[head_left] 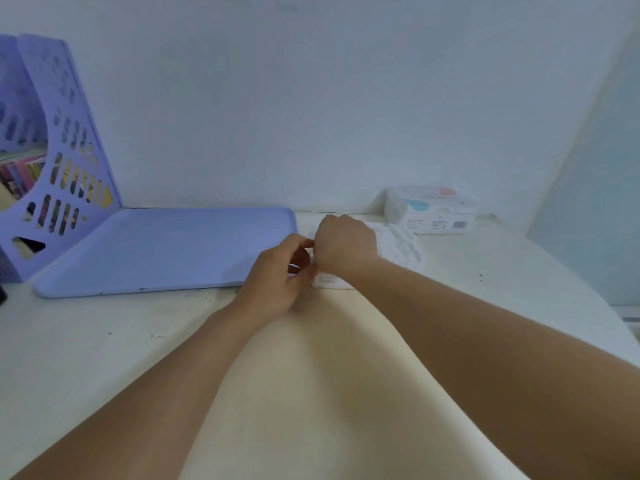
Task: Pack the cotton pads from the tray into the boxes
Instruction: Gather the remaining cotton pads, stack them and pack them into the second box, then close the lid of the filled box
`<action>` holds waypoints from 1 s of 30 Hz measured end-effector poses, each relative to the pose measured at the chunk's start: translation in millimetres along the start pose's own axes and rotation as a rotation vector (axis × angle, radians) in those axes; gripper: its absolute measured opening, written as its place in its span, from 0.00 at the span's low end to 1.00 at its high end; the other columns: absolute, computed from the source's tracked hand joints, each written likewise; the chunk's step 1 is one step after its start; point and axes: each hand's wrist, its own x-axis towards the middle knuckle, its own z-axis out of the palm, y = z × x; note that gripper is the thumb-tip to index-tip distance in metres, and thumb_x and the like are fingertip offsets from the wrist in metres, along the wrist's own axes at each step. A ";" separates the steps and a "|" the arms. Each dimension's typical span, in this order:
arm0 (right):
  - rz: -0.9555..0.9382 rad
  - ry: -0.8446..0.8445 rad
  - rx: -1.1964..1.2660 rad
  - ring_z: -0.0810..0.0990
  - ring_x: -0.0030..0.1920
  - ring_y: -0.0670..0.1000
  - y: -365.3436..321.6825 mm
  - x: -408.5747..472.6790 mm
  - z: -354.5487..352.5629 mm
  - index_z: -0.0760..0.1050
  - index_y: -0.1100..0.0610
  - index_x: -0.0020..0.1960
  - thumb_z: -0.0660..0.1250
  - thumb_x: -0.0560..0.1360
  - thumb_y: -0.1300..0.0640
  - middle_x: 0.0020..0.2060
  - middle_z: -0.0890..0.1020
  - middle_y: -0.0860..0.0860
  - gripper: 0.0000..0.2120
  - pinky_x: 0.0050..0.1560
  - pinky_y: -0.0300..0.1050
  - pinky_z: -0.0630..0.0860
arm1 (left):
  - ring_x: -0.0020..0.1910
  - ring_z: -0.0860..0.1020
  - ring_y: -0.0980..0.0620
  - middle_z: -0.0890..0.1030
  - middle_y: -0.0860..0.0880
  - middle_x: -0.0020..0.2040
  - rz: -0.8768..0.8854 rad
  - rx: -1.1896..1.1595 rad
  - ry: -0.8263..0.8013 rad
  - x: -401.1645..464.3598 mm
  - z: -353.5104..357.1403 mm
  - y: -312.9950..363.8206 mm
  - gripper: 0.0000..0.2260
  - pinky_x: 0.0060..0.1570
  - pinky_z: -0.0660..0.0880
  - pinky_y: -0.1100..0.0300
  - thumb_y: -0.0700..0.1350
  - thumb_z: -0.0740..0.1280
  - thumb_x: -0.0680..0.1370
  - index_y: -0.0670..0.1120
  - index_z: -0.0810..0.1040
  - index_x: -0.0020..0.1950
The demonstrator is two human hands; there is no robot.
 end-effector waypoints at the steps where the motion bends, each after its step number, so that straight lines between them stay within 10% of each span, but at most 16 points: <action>1: -0.019 -0.019 0.019 0.79 0.52 0.57 2.6 -1.7 -2.7 0.73 0.57 0.49 0.62 0.79 0.59 0.48 0.78 0.54 0.02 0.45 0.45 0.70 | 0.44 0.81 0.54 0.81 0.50 0.45 -0.004 -0.012 -0.014 -0.2 0.7 0.8 0.11 0.49 0.77 0.65 0.42 0.71 0.79 0.54 0.77 0.58; 4: -0.104 -0.009 0.303 0.80 0.42 0.59 25.6 -2.4 -15.8 0.73 0.60 0.40 0.59 0.80 0.58 0.38 0.79 0.55 0.11 0.40 0.47 0.72 | 0.47 0.79 0.52 0.78 0.51 0.46 -0.021 0.031 -0.052 -0.1 1.8 -2.4 0.20 0.50 0.77 0.66 0.48 0.72 0.78 0.51 0.74 0.69; 8: 0.167 0.494 0.581 0.78 0.39 0.58 109.6 -1.2 -22.8 0.80 0.63 0.43 0.59 0.76 0.51 0.39 0.83 0.58 0.17 0.44 0.51 0.76 | 0.60 0.74 0.57 0.73 0.55 0.61 -0.051 0.098 -0.049 0.4 5.9 -1.3 0.28 0.60 0.73 0.59 0.62 0.60 0.79 0.54 0.65 0.77; 12: 0.521 0.033 1.276 0.82 0.51 0.56 152.9 5.4 5.4 0.78 0.61 0.60 0.59 0.83 0.50 0.51 0.84 0.57 0.17 0.57 0.52 0.79 | 0.71 0.70 0.55 0.70 0.55 0.75 -0.138 0.113 -0.042 1.3 15.9 2.3 0.24 0.73 0.67 0.50 0.58 0.53 0.84 0.52 0.64 0.79; 19: 0.338 -0.047 1.646 0.83 0.59 0.54 141.0 11.7 22.3 0.72 0.47 0.71 0.60 0.83 0.62 0.61 0.83 0.49 0.19 0.61 0.55 0.79 | 0.57 0.78 0.59 0.75 0.59 0.64 -0.291 -0.183 0.125 10.7 13.9 1.7 0.21 0.58 0.77 0.56 0.51 0.66 0.81 0.57 0.68 0.74; 23: 0.202 -0.023 1.563 0.85 0.53 0.50 140.0 3.4 20.0 0.77 0.48 0.64 0.57 0.81 0.68 0.57 0.85 0.47 0.21 0.53 0.50 0.80 | 0.55 0.78 0.52 0.76 0.56 0.57 -0.284 -0.165 0.169 10.7 15.5 5.0 0.20 0.55 0.78 0.53 0.45 0.67 0.81 0.55 0.69 0.73; 27: 0.075 0.055 0.929 0.73 0.40 0.47 135.1 -2.1 5.9 0.73 0.50 0.43 0.57 0.82 0.62 0.39 0.76 0.45 0.13 0.40 0.40 0.68 | 0.73 0.67 0.54 0.67 0.55 0.73 -0.136 0.099 0.118 8.4 17.0 2.4 0.24 0.72 0.67 0.52 0.48 0.60 0.84 0.52 0.60 0.80; 30: 0.060 0.018 0.862 0.71 0.37 0.46 129.4 -1.8 6.4 0.69 0.53 0.43 0.60 0.80 0.52 0.37 0.74 0.47 0.09 0.36 0.40 0.66 | 0.66 0.73 0.49 0.70 0.54 0.72 -0.206 0.127 0.002 7.5 17.7 3.8 0.24 0.62 0.70 0.53 0.48 0.53 0.85 0.58 0.51 0.81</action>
